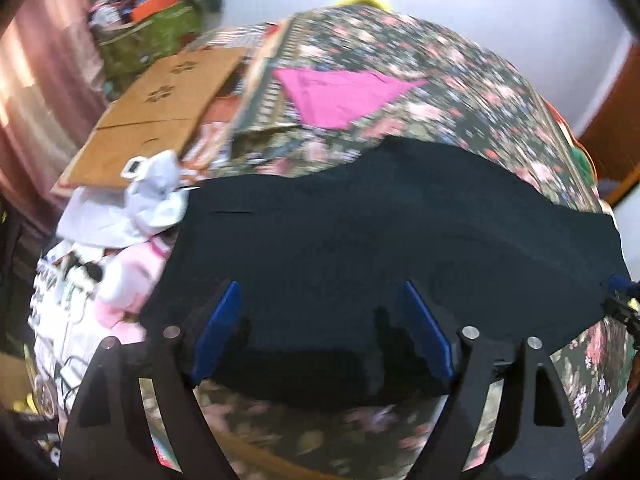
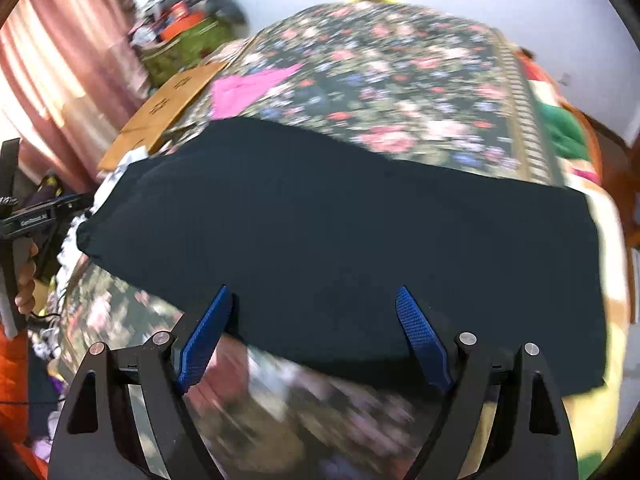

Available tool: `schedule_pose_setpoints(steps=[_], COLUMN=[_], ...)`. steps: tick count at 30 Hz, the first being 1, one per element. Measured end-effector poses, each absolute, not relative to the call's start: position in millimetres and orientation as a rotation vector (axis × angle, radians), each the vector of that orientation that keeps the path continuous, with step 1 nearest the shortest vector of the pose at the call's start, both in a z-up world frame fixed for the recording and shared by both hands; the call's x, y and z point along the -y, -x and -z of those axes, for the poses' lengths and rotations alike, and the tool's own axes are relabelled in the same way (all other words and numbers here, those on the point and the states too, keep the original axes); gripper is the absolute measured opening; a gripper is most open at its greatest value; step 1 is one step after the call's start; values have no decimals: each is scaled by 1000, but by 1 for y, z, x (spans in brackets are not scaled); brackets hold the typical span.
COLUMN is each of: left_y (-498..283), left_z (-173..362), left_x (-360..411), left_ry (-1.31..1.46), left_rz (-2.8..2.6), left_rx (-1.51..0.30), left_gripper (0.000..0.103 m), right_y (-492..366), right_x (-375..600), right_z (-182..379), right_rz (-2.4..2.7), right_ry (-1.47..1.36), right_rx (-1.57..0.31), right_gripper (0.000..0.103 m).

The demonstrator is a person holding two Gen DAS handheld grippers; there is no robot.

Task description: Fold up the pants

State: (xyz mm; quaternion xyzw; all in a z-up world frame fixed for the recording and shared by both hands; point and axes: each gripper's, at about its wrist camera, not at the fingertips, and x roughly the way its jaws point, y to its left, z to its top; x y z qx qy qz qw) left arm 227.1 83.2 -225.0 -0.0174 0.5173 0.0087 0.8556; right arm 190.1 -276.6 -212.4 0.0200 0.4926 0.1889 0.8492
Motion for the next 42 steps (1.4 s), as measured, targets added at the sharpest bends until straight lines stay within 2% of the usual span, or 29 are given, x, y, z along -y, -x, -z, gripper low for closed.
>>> schedule_pose_setpoints(steps=[7,15,25,31,33,35,36,38,40,42], left_y=[-250,-265,-277,-279,-279,-280,-280,-280,-279,-279], left_z=[241,239,252,254,254,254,254,253,252,251], left_x=[-3,67,101,105,105,105,105,106,106,107], left_ry=[-74,-185,-137,-139,-136,-137,-138,-141,-146,-154], left_rz=[123,233,270,279,283,285,287,287,290,289], left_rx=[-1149,-1132,-1154,-1139,-1141,-1142,-1142,-1140,-1137,-1131], left_gripper=[82,84,93,94,94,94,94,93,93,93], right_y=[-152,-130,-150,-155,-157,-160,-160,-162,-164,-162], right_x=[350,416,429,440,441,445,446,451,458,463], right_z=[214,230,238,247,245,244,244,242,242,239], right_rz=[-206,-71,-71,-45,-11,25,36,40,22,4], right_ry=[-239,-482,-599,-679,-667,-657,-648,-638,-643,-634], right_rx=[-978,-991,-965,-938,-923,-911,-909,-906,-903,-889], right_gripper=[82,82,82,83,76,52,45,23,12,10])
